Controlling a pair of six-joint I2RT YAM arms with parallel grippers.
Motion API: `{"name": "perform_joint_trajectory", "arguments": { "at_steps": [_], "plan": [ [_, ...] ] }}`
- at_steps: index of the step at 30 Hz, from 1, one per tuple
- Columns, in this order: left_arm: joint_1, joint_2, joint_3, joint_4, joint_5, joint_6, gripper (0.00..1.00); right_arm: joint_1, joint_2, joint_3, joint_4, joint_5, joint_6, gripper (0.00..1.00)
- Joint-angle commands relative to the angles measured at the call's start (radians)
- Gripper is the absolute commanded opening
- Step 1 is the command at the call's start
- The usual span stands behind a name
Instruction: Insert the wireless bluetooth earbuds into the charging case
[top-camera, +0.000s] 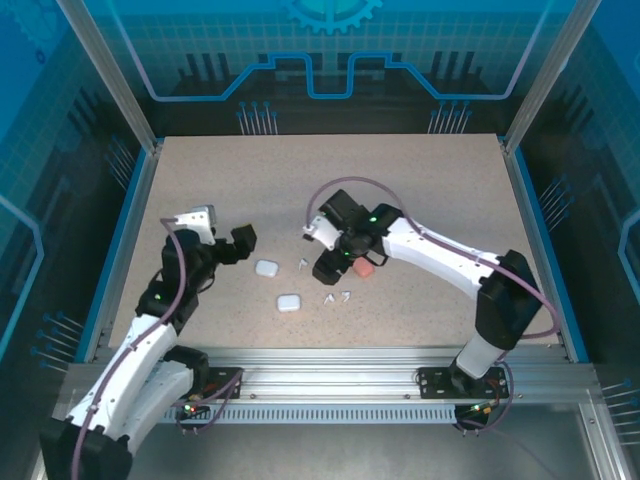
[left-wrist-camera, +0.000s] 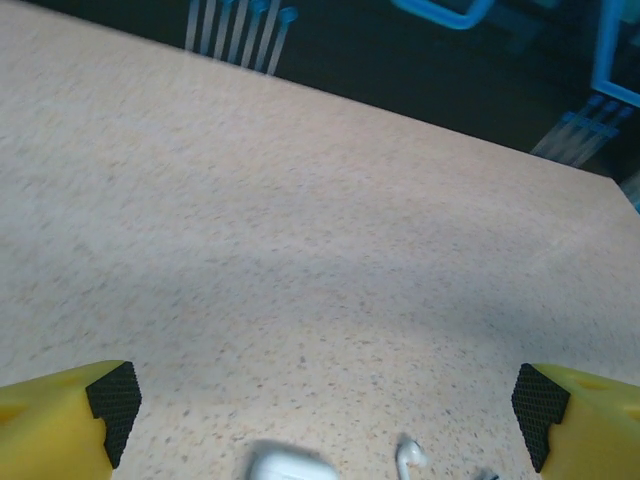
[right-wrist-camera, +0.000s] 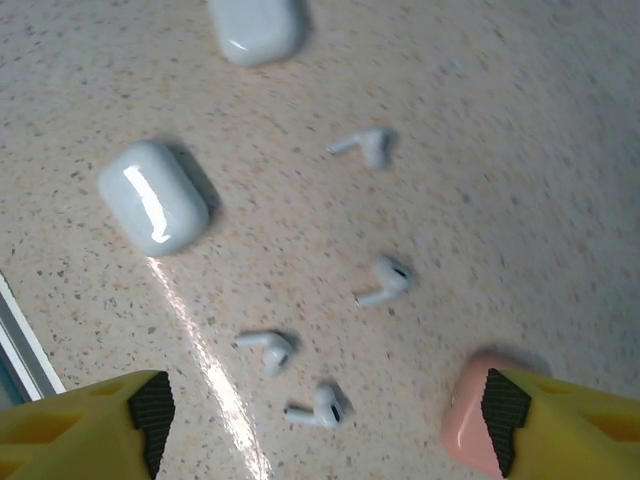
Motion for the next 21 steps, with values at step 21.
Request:
{"name": "perform_joint_trajectory", "arguments": {
  "at_steps": [21],
  "plan": [
    [0.543, 0.206, -0.020, -0.065, 0.484, -0.376, 0.99, 0.266, 0.534, 0.476, -0.362, 0.131, -0.281, 0.92]
  ]
}}
